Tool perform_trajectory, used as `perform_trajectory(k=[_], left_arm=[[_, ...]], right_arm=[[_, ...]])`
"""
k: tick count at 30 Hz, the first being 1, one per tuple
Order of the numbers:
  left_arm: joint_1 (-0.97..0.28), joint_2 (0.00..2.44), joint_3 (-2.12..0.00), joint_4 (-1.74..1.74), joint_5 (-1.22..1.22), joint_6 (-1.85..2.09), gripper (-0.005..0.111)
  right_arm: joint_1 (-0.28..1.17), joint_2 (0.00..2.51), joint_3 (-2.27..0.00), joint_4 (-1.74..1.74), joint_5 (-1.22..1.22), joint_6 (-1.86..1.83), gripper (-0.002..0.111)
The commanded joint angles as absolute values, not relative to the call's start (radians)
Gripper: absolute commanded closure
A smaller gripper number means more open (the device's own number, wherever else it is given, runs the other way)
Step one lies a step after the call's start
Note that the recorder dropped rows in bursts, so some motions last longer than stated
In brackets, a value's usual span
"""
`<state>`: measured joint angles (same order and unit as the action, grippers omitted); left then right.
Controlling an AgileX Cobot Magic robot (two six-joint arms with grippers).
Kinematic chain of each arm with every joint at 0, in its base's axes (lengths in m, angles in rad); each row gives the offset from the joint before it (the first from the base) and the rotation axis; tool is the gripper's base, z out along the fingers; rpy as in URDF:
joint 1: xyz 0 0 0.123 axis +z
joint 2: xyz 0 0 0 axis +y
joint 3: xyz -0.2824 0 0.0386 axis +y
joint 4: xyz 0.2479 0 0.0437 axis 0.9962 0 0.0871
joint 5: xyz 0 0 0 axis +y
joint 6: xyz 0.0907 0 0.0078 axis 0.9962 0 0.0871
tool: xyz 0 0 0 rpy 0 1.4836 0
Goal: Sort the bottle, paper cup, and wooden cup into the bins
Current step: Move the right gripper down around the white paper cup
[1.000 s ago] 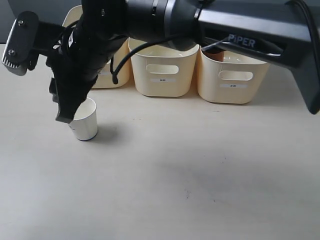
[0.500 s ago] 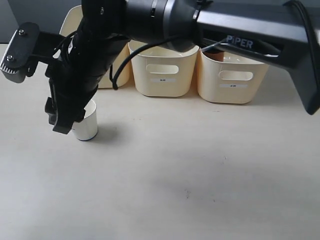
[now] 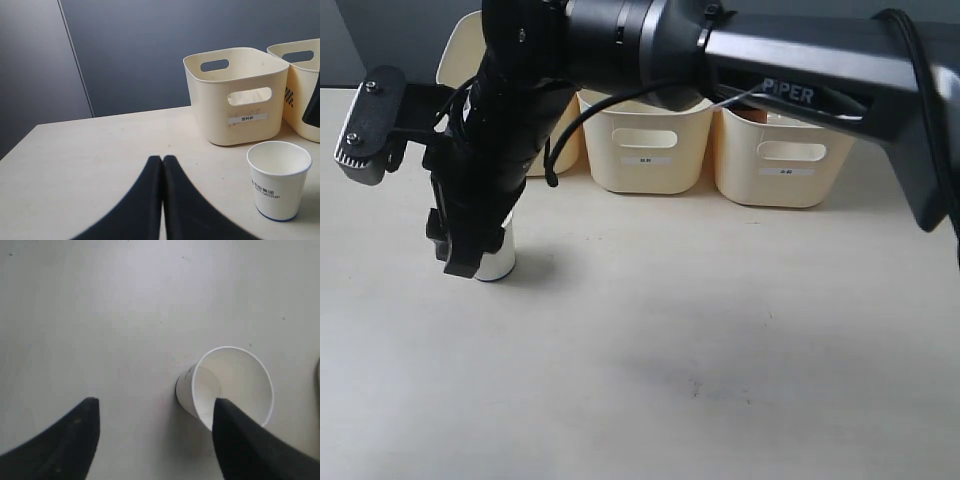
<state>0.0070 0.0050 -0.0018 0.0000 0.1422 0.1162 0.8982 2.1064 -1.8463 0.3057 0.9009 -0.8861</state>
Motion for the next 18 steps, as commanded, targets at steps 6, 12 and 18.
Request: perform_trajectory(k=[6,12,18], left_arm=[[0.007,0.0,0.0,0.0,0.135,0.115,0.107],[0.007,0.0,0.0,0.0,0.135,0.115,0.107],[0.007,0.0,0.0,0.0,0.135,0.115,0.107]], right_arm=[[0.898,2.159,-1.85,0.292,0.871,-0.902,0.046],[0.898,2.191,-1.85,0.286,0.829,-0.909,0.046],[0.898,2.191,-1.85,0.284,0.801,-0.938,0.046]])
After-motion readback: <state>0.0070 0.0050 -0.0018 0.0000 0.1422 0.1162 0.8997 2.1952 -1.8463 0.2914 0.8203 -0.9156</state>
